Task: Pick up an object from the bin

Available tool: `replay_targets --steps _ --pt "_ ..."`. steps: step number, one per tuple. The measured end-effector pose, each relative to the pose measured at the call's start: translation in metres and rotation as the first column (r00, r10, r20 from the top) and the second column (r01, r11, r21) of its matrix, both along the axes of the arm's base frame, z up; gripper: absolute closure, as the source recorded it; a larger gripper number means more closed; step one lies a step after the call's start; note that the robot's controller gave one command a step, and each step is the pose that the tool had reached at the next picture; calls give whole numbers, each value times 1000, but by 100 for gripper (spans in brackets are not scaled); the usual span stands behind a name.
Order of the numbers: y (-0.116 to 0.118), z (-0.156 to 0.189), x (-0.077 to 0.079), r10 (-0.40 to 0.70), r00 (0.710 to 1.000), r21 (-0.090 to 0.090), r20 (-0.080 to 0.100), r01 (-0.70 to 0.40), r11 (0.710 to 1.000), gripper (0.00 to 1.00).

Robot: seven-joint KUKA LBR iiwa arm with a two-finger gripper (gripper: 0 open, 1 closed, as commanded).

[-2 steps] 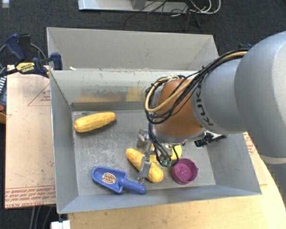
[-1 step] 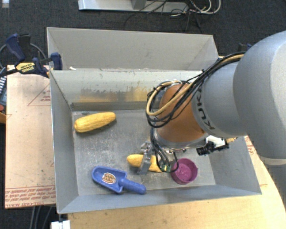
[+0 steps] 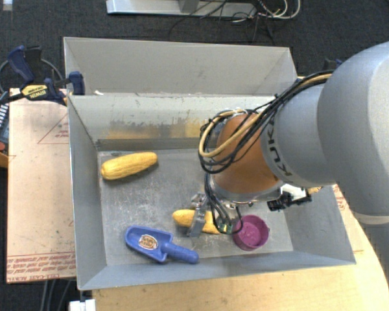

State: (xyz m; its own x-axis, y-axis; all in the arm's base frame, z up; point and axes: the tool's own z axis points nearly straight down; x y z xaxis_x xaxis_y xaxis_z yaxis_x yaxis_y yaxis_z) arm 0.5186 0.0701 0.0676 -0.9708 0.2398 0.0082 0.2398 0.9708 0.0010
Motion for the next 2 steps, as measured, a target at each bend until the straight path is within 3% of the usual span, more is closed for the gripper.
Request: replay_targets --steps 2 --pt "0 6 0 0 1000 0 -1 0 1000 100"
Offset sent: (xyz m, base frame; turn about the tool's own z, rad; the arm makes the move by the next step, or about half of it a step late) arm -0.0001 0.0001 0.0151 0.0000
